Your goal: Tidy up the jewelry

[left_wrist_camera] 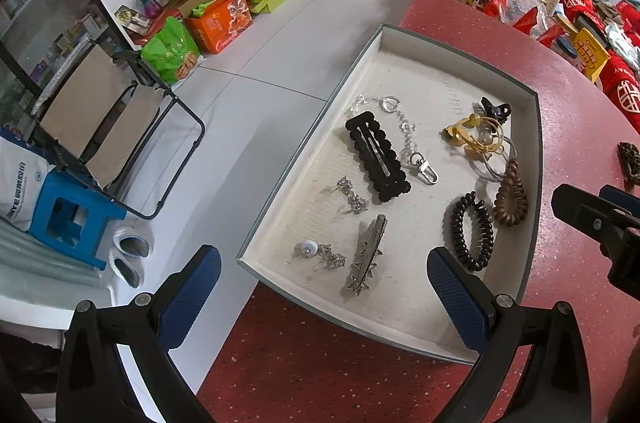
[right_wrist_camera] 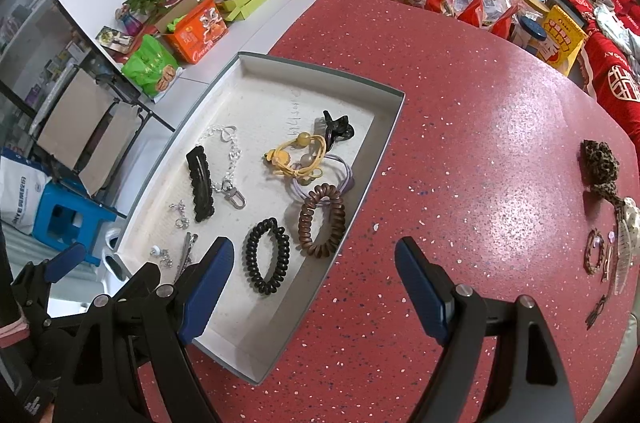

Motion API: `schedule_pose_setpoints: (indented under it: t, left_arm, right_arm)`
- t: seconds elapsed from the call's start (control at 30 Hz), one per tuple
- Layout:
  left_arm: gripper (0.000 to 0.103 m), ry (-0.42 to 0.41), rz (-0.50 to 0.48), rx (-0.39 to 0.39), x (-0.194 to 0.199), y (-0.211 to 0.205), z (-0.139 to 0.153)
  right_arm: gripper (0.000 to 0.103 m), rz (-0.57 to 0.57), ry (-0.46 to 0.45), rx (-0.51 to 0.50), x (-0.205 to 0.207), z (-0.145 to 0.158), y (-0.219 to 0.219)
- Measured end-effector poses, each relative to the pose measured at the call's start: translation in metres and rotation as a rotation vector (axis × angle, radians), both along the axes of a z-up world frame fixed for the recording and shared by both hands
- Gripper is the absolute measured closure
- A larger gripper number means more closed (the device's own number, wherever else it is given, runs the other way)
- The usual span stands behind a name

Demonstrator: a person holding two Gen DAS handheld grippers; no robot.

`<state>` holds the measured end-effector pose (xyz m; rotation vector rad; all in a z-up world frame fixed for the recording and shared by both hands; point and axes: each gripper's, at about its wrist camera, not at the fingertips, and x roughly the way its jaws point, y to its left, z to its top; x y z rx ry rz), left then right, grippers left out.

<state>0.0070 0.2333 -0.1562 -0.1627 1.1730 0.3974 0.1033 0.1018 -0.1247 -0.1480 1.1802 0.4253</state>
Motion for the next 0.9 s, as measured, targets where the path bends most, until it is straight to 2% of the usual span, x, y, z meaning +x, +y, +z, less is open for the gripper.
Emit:
schedule_pose_setpoints:
  t: [0.9]
  left_arm:
    - [0.0,0.001,0.003,0.008,-0.0014,0.0004,0.0]
  right_arm:
    - [0.018,0.0,-0.001,-0.001,-0.0009,0.0004,0.0003]
